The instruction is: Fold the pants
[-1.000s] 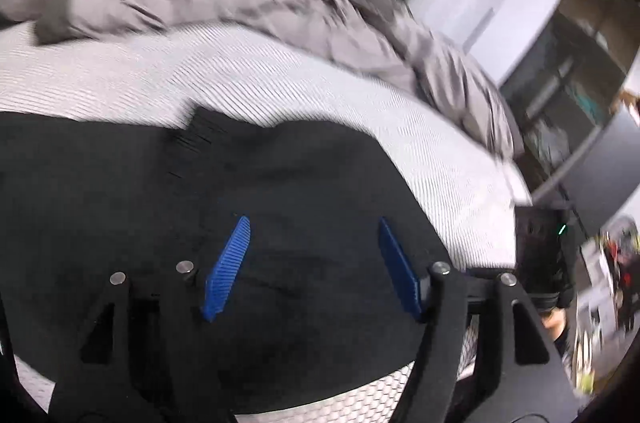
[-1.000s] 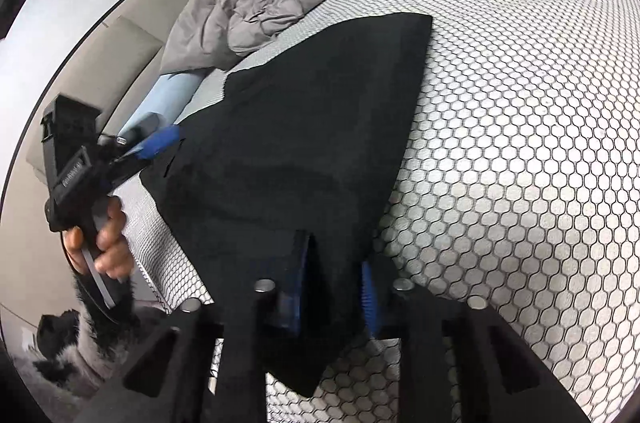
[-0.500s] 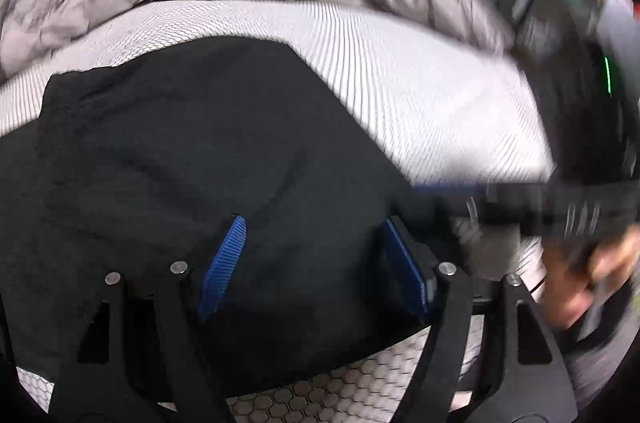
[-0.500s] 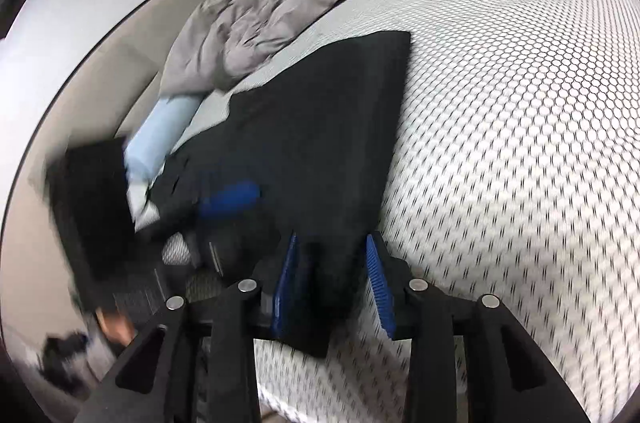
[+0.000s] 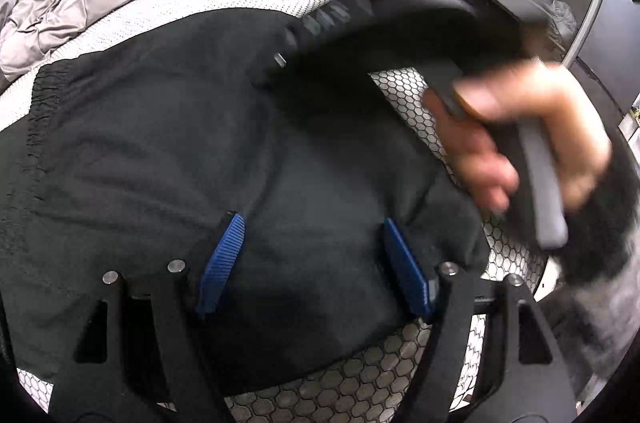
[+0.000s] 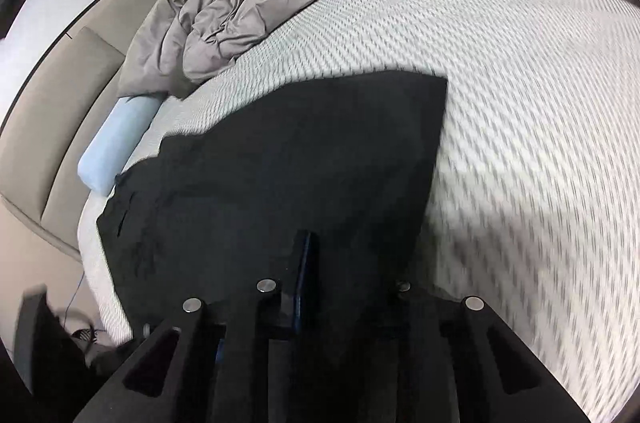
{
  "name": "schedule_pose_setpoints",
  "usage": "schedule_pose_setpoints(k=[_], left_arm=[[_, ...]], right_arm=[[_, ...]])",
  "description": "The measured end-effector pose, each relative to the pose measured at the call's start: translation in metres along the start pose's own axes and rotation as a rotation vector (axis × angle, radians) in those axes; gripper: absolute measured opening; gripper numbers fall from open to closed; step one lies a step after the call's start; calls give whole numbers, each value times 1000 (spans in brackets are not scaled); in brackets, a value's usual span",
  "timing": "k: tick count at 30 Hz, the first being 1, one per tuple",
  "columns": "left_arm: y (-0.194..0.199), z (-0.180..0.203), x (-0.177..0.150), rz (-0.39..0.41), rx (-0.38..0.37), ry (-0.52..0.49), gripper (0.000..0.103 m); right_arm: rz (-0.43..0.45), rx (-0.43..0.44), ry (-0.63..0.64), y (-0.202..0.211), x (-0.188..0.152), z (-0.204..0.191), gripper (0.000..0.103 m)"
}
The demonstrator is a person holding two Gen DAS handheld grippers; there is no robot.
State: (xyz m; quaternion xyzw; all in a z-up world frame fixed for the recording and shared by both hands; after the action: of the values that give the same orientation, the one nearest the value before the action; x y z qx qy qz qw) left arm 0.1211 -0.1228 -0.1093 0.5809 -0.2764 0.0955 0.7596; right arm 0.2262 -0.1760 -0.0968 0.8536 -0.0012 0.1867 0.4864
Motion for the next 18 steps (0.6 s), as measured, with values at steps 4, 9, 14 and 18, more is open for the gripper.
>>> schedule_pose_setpoints(k=[4, 9, 14, 18], left_arm=[[3, -3, -3, -5, -21, -10, 69], [8, -4, -8, -9, -28, -18, 70], [14, -6, -3, 8, -50, -1, 72], [32, -17, 2, 34, -121, 57, 72]], right_arm=[[-6, -61, 58, -13, 40, -4, 21], [42, -79, 17, -22, 73, 9, 22], [81, -13, -73, -4, 64, 17, 35], [73, 131, -158, 15, 12, 28, 52]])
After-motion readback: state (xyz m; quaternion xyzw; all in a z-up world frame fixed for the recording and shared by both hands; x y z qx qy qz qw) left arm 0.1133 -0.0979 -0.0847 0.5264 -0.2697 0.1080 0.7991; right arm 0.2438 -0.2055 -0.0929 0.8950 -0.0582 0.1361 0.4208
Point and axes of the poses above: each gripper's, at about its wrist camera, not at the fingertips, and y roughly against the way its jaws point, z to its right, x to its top, the point moved 3 cm from there along -y, roughly the way its jaws point, and after that the axes turned 6 degrees about -z, right-handed, at the moved point
